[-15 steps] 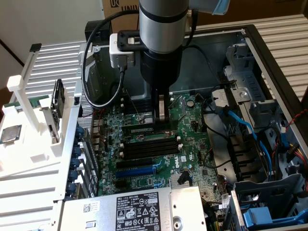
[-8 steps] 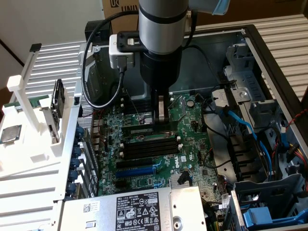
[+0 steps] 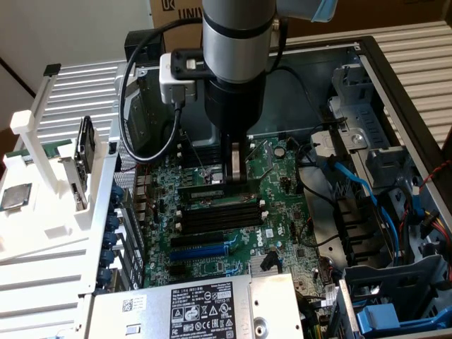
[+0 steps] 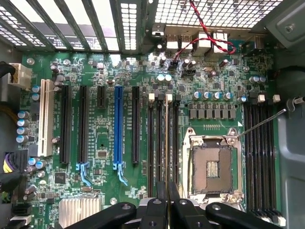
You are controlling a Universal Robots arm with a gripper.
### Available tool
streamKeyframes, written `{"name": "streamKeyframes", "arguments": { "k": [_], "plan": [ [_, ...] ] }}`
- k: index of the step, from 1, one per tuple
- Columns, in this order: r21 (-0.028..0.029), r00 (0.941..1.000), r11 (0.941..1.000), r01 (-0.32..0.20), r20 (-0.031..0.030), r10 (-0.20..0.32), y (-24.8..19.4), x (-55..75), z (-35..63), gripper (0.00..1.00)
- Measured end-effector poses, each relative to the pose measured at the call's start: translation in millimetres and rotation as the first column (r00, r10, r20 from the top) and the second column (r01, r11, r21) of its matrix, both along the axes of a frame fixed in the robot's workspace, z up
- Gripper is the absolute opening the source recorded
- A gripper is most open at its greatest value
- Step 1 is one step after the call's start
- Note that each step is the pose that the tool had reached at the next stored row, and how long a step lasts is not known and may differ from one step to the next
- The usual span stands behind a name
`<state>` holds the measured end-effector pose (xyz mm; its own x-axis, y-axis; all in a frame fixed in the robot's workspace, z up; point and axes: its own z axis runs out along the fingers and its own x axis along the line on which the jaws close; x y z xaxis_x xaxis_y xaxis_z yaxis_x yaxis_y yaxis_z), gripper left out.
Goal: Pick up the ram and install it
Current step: 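Insert the ram into the slot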
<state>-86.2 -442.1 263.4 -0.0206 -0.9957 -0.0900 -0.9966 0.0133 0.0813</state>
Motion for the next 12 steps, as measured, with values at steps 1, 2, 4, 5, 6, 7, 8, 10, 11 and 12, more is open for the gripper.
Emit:
{"name": "streamKeyframes", "arguments": {
  "k": [1,2,4,5,6,7,8,10,11,12],
  "plan": [
    [0.0001,1.0,1.0,0.0,0.0,0.0,0.0,-0.1,-0.4,0.13],
    [-0.0001,1.0,1.0,0.0,-0.0001,0.0,-0.1,-0.3,-0.6,0.13],
    [0.0,1.0,1.0,0.0,0.0001,0.0,-0.4,-0.4,-1.3,0.13],
    [0.0001,1.0,1.0,0.0,0.0,0.0,-0.5,-0.5,-1.6,0.13],
    [0.0003,1.0,1.0,0.0,0.0003,0.0,-0.4,-0.5,-2.1,0.13],
    [0.0003,1.0,1.0,0.0,0.001,0.0,-0.5,-0.5,-2.7,0.13],
    [0.0002,1.0,1.0,0.0,0.0018,0.0,-0.5,-0.6,-3.3,0.13],
    [0.0,1.0,1.0,0.0,0.0044,0.0,-0.5,-1.2,-5.0,0.13],
    [0.0001,1.0,1.0,0.0,0.0056,0.0,-0.5,-1.5,-5.7,0.13],
    [0.0,1.0,1.0,0.0,0.0068,0.0,-0.6,-1.7,-6.2,0.13]
  ]
}}
